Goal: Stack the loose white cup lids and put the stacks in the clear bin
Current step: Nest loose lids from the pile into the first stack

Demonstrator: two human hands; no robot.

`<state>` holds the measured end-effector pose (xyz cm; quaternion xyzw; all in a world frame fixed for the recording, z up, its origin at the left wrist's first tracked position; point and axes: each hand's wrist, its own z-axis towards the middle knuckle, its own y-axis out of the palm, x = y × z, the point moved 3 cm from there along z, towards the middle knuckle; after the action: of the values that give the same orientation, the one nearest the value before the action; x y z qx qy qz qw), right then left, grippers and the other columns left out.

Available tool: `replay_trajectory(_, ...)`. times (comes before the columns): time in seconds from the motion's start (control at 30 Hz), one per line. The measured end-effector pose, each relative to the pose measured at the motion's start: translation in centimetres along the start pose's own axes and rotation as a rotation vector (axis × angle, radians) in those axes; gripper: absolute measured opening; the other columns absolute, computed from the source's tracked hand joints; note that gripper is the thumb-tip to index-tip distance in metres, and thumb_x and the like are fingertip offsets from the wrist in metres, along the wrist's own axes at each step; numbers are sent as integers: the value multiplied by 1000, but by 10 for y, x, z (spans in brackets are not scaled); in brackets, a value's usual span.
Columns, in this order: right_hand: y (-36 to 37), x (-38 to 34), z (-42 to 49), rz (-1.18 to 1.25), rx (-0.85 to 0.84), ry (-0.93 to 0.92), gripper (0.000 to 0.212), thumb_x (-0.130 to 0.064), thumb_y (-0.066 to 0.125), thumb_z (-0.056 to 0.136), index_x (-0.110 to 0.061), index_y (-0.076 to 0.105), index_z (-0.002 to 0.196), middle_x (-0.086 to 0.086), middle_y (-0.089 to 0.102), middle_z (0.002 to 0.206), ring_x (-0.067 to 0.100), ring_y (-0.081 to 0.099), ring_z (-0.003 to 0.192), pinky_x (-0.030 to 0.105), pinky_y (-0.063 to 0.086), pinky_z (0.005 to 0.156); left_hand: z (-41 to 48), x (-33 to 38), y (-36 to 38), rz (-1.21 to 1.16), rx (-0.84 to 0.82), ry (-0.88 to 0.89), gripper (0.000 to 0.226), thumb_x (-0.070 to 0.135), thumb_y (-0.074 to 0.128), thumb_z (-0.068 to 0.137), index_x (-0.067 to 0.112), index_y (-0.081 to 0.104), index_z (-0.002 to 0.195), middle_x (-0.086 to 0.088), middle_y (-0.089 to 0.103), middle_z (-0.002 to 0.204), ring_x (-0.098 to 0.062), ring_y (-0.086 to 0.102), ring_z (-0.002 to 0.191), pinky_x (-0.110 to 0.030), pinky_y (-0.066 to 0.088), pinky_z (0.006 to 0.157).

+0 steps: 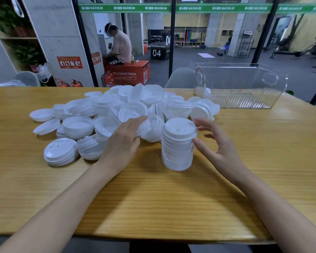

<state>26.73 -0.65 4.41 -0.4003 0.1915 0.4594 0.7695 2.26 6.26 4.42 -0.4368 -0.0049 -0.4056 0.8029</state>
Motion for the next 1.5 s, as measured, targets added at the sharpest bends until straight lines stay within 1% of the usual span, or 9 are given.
replay_trajectory(0.17,1,1,0,3,-10,10,42,-47,56,88,-42,47,129,-19,57,130,10,55,119,22,43,96,-11,5,-13,-660,53,-439,29,8,63,94,27,55,115,14,59,112,4,60,79,-10,45,74)
replay_trajectory(0.33,1,2,0,-3,-8,10,44,-48,57,88,-41,46,130,-20,56,130,10,55,119,23,44,96,-33,-11,5,-318,-131,-327,15,24,59,97,27,59,112,13,63,110,-5,60,102,-27,47,89)
replay_trajectory(0.5,1,1,0,-11,-8,12,46,-48,56,88,-40,45,132,-19,56,130,10,55,119,25,44,96,-38,-6,6,-206,-277,-259,64,65,48,91,22,52,138,16,47,134,-1,42,127,-13,30,104)
replay_trajectory(0.63,1,0,0,-2,-36,46,62,-52,61,82,-37,40,138,-13,54,135,10,52,122,26,43,99,-46,-5,3,-196,-343,-253,97,73,68,61,29,41,143,23,40,137,10,36,125,-1,24,98)
replay_trajectory(0.8,12,10,-3,-20,-203,205,106,-65,75,61,-66,2,138,-18,44,142,-2,37,134,27,33,109,-43,-4,0,-185,-261,-265,81,40,87,69,25,48,139,32,43,120,28,39,106,6,25,86)
replay_trajectory(0.97,25,35,-7,-53,-305,313,139,-64,85,50,-51,-12,150,-20,40,147,12,34,141,47,30,117,-42,-2,-2,-221,-207,-276,81,40,87,68,23,51,138,32,43,122,29,39,106,7,26,87)
replay_trajectory(1.1,27,37,-7,-74,-267,336,140,-59,87,47,-56,-10,148,-10,50,142,13,46,133,48,37,112,-42,-2,-4,-231,-164,-274,80,39,88,68,22,52,138,16,51,134,13,43,113,5,27,91)
replay_trajectory(1.33,10,39,-15,-102,-253,335,129,-54,86,52,-54,0,149,-11,62,124,13,52,124,47,44,104,-42,4,-6,-269,-113,-260,62,30,84,74,23,58,130,27,52,124,22,42,112,3,30,88)
replay_trajectory(1.5,-9,27,-23,-78,-200,247,119,-63,78,58,-42,6,151,-39,39,136,-3,37,134,35,26,117,-33,20,-11,-337,-31,-218,58,42,83,74,29,59,125,19,53,126,15,46,116,0,33,92)
